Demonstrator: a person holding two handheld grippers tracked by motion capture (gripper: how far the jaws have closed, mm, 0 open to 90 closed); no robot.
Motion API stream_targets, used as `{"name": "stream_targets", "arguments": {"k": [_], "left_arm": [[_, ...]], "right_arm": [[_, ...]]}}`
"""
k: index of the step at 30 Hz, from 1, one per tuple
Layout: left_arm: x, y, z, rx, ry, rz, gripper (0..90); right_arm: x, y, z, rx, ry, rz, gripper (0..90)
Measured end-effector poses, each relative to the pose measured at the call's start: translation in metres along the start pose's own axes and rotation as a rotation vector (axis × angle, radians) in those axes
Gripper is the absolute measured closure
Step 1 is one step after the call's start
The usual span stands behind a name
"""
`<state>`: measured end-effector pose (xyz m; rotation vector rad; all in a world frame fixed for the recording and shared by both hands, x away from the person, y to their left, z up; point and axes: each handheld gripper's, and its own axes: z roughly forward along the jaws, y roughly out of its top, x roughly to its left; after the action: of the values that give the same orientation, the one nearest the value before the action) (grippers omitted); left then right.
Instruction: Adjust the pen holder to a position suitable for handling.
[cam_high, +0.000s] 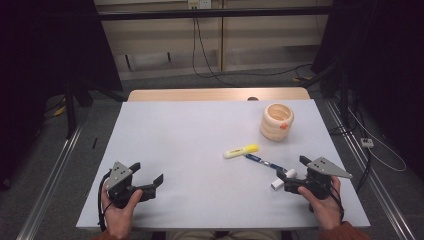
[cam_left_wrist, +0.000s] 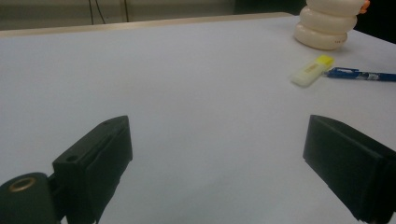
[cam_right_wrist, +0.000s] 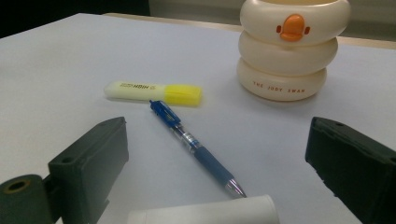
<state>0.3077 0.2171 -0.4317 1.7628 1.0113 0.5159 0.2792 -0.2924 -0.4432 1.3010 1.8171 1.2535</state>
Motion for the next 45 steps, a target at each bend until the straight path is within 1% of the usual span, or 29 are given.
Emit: {"name": "stream_targets", "arguments": {"k": [3, 4, 5, 7, 10, 11, 13, 15, 17, 18, 20, 22, 23, 24, 26, 27, 28, 30, 31, 33, 35, 36, 37, 38, 40, 42, 45], "left_arm": [[0.0, 0.0, 0.0, 0.007, 0.005, -0.003, 8.0], [0.002, 0.0, 0.0, 0.008, 0.011, -0.02, 8.0], [0.003, 0.0, 0.0, 0.012, 0.013, -0.025, 8.0], [0.003, -0.001, 0.001, 0.016, 0.014, -0.026, 8.0], [0.003, -0.001, 0.002, 0.025, 0.01, -0.03, 8.1], [0.002, -0.001, 0.003, 0.033, 0.008, -0.026, 8.5], [0.002, -0.002, 0.002, 0.037, 0.005, -0.023, 8.7], [0.002, -0.002, 0.002, 0.034, 0.003, -0.02, 8.7], [0.002, -0.002, 0.001, 0.037, 0.004, -0.016, 8.7], [0.003, -0.003, 0.001, 0.035, -0.001, -0.026, 8.7], [0.003, -0.003, 0.0, 0.037, -0.002, -0.024, 8.7], [0.002, -0.002, -0.001, 0.029, 0.0, -0.011, 8.7], [0.001, -0.001, -0.001, 0.028, 0.0, -0.011, 8.7], [0.001, -0.001, 0.0, 0.028, -0.003, -0.009, 8.7], [0.001, -0.002, 0.0, 0.03, -0.001, -0.008, 8.8], [0.001, -0.002, 0.0, 0.032, 0.013, 0.003, 9.4], [0.001, -0.002, -0.001, 0.028, 0.019, 0.006, 10.0], [0.002, -0.002, -0.001, 0.027, 0.015, 0.006, 10.0], [0.003, -0.002, -0.002, 0.025, 0.021, 0.001, 10.0], [0.004, -0.002, -0.002, 0.027, 0.022, 0.001, 10.0], [0.003, -0.002, -0.001, 0.023, 0.019, -0.003, 10.0], [0.003, -0.002, -0.001, 0.024, 0.022, -0.003, 10.0], [0.003, -0.002, -0.001, 0.023, 0.024, -0.006, 10.0], [0.003, -0.002, -0.001, 0.023, 0.024, -0.006, 10.0], [0.002, -0.002, 0.0, 0.028, 0.021, 0.002, 10.0], [0.002, -0.002, 0.0, 0.025, 0.02, -0.006, 9.9], [0.003, -0.002, 0.0, 0.023, 0.017, -0.004, 9.7]], "right_arm": [[-0.001, 0.0, 0.001, 0.011, 0.004, 0.011, 7.5], [-0.002, -0.001, 0.003, 0.03, 0.013, 0.009, 7.5], [-0.002, 0.0, 0.003, 0.037, 0.012, 0.007, 7.8], [-0.003, 0.001, 0.002, 0.052, 0.003, 0.006, 9.8], [-0.006, 0.002, 0.0, 0.067, 0.001, 0.018, 9.5], [-0.007, 0.003, 0.0, 0.076, 0.002, 0.016, 9.5], [-0.009, 0.005, 0.0, 0.081, 0.003, 0.025, 8.8], [-0.011, 0.008, 0.001, 0.093, 0.01, 0.025, 6.2], [-0.013, 0.012, 0.003, 0.105, 0.016, 0.055, 5.7], [-0.013, 0.013, 0.004, 0.109, 0.022, 0.058, 5.6], [-0.013, 0.016, 0.005, 0.122, 0.024, 0.041, 5.3], [-0.013, 0.02, 0.008, 0.132, 0.031, 0.03, 4.3], [-0.014, 0.022, 0.009, 0.137, 0.03, 0.024, 4.3], [-0.015, 0.024, 0.01, 0.144, 0.028, 0.014, 4.2], [-0.019, 0.029, 0.013, 0.169, 0.036, 0.011, 3.0], [-0.02, 0.031, 0.014, 0.172, 0.041, 0.0, 3.6], [-0.021, 0.034, 0.014, 0.167, 0.043, -0.001, 3.6], [-0.024, 0.037, 0.015, 0.16, 0.044, -0.008, 3.7], [-0.028, 0.044, 0.016, 0.156, 0.046, -0.022, 6.0], [-0.034, 0.052, 0.018, 0.159, 0.038, -0.04, 8.6], [-0.039, 0.059, 0.021, 0.161, 0.025, -0.053, 10.6], [-0.043, 0.064, 0.023, 0.171, 0.028, -0.058, 10.6], [-0.046, 0.066, 0.025, 0.176, 0.037, -0.053, 9.7], [-0.05, 0.07, 0.028, 0.165, 0.046, -0.037, 9.6], [-0.054, 0.075, 0.033, 0.161, 0.041, -0.047, 11.8], [-0.058, 0.081, 0.04, 0.174, 0.028, -0.055, 12.0], [-0.063, 0.088, 0.048, 0.178, 0.023, -0.061, 15.3]]}}
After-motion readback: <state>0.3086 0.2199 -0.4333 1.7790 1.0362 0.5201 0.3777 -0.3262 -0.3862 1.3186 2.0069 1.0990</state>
